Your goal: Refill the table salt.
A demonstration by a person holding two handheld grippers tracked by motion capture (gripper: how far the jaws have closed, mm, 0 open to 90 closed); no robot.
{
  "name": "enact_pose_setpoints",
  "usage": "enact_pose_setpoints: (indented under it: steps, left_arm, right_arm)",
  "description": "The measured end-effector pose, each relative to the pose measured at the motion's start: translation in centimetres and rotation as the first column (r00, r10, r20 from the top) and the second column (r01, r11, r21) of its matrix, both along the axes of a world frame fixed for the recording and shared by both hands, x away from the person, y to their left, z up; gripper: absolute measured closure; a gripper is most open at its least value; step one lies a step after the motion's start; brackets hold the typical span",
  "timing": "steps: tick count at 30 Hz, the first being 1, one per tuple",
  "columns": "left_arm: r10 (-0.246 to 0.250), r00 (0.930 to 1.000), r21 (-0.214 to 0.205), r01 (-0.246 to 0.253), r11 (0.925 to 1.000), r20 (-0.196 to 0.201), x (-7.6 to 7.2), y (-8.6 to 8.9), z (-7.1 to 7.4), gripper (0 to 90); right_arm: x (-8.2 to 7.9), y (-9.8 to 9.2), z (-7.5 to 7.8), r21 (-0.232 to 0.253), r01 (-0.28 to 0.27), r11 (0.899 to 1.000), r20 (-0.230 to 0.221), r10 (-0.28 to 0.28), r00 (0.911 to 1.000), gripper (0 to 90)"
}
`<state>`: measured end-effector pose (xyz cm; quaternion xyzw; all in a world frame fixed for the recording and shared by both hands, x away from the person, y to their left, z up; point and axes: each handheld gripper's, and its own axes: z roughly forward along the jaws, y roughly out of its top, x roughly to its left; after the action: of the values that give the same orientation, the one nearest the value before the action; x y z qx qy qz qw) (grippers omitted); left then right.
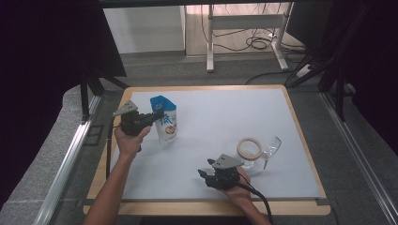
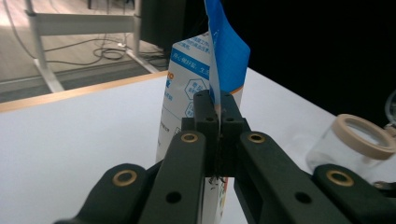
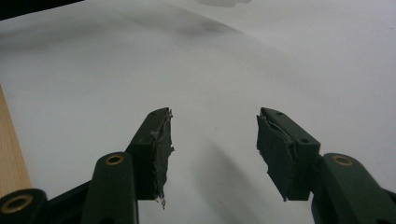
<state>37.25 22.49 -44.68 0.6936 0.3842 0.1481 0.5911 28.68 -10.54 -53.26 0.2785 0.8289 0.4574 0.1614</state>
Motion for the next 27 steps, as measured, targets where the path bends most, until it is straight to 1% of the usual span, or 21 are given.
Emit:
enact_pose_setpoints:
  steps: [5, 8, 13, 15, 18, 21, 25, 27]
  left_arm:
    - [-0.034, 0.9994, -0.013, 0.034, 0.9993, 0.000, -0.8, -0.9, 0.0, 90.0]
    - [-0.057, 0.9984, -0.012, 0.057, 0.9983, 0.006, -1.2, -1.4, 0.1, 90.0]
    - [-0.106, 0.9943, -0.034, 0.106, 0.9938, 0.005, -1.9, -2.4, 0.6, 90.0]
    - [-0.120, 0.9927, -0.034, 0.120, 0.9921, 0.011, -2.3, -2.8, 0.8, 90.0]
    - [-0.141, 0.9898, -0.033, 0.142, 0.9894, 0.017, -2.8, -3.4, 1.1, 90.0]
    - [-0.160, 0.9870, -0.038, 0.161, 0.9863, 0.012, -3.2, -3.9, 1.4, 90.0]
    - [-0.178, 0.9839, -0.040, 0.178, 0.9831, 0.011, -3.8, -4.6, 1.8, 90.0]
    - [-0.191, 0.9815, -0.044, 0.191, 0.9805, 0.010, -4.2, -4.9, 2.0, 90.0]
  right_arm:
    - [0.0, 0.0, -0.1, 0.003, 0.000, 1.000, 0.005, 0.000, 1.0000, 45.2]
    - [0.0, 0.0, -0.1, 0.002, 0.006, 1.000, 0.005, -0.006, 1.0000, 44.6]
    - [0.0, 0.2, -0.1, 0.000, 0.009, 1.000, 0.007, -0.009, 0.9999, 43.5]
    - [0.0, 0.2, -0.1, 0.001, 0.012, 1.000, 0.010, -0.012, 0.9999, 43.3]
    - [-0.1, 0.4, -0.1, -0.008, 0.019, 1.000, 0.021, -0.019, 0.9996, 42.0]
    - [-0.3, 0.7, 0.0, -0.017, 0.029, 0.999, 0.032, -0.029, 0.9991, 39.4]
    - [-0.3, 1.3, 0.3, -0.016, 0.051, 0.999, 0.053, -0.050, 0.9974, 34.9]
    - [-0.2, 1.7, 0.4, -0.019, 0.071, 0.997, 0.068, -0.069, 0.9953, 33.1]
